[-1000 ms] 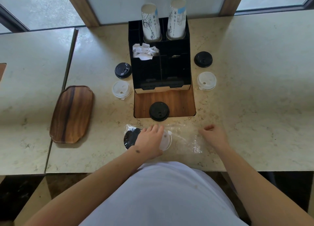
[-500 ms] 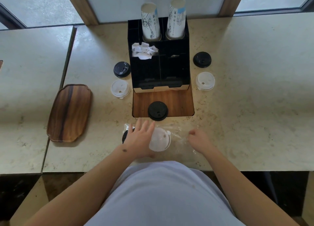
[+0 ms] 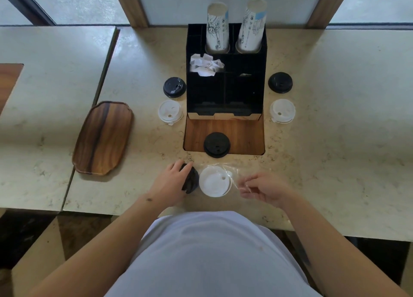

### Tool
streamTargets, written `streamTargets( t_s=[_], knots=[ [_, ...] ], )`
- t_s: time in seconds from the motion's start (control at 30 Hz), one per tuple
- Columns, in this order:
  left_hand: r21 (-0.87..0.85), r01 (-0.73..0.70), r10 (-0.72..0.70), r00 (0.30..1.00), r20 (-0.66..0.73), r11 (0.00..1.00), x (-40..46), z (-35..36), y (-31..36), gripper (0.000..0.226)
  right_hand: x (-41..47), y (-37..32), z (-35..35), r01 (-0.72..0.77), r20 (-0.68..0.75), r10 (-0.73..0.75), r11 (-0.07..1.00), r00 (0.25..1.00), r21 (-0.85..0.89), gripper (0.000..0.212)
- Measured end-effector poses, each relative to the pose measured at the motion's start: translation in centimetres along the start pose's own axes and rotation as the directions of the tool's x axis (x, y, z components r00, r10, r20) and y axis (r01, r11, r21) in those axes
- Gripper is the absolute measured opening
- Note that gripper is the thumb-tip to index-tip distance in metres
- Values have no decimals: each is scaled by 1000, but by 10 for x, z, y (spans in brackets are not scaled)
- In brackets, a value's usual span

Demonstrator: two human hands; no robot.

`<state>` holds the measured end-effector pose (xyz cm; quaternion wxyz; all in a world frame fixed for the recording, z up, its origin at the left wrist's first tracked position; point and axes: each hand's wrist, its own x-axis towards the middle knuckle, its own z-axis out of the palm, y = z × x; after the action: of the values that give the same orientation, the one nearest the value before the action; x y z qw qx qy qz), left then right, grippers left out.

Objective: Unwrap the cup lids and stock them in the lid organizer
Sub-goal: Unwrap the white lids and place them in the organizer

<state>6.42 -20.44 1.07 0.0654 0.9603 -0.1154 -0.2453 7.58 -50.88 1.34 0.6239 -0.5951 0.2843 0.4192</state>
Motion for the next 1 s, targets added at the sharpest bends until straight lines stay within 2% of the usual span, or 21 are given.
streamTargets(
  t_s=[0.07, 0.17, 0.27, 0.4, 0.53, 0.67, 0.83, 1.0],
  knots=[
    [4, -7, 7, 1000, 19, 1000, 3, 0, -1, 91, 1, 0, 1, -11, 81, 15, 999, 997, -51, 15],
    [19, -16, 16, 1000, 23, 1000, 6, -1, -1, 91, 5, 1, 9, 6, 87, -2, 999, 996, -53, 16],
    [23, -14, 13, 1000, 3, 1000, 6, 1, 1, 90, 10, 2, 22, 65, -4, -66, 993, 998, -96, 23],
    [11, -8, 8, 1000, -14, 1000, 3, 4, 3, 89, 16, 3, 32, 53, -72, -68, 980, 995, -194, 12],
    [4, -7, 7, 1000, -14, 1000, 2, 4, 4, 89, 20, 4, 40, 15, -166, -75, 941, 983, -338, 18],
    [10, -6, 6, 1000, -8, 1000, 2, 3, 6, 88, 21, 2, 43, 18, -157, -65, 958, 985, -285, 26],
    [3, -1, 1, 1000, -12, 1000, 2, 2, 7, 85, 20, 2, 48, 20, -180, -91, 932, 979, -361, 34],
    [8, 13, -13, 1000, -17, 1000, 2, 0, 10, 86, 4, 4, 27, 71, -54, -83, 978, 995, -195, 30]
  ],
)
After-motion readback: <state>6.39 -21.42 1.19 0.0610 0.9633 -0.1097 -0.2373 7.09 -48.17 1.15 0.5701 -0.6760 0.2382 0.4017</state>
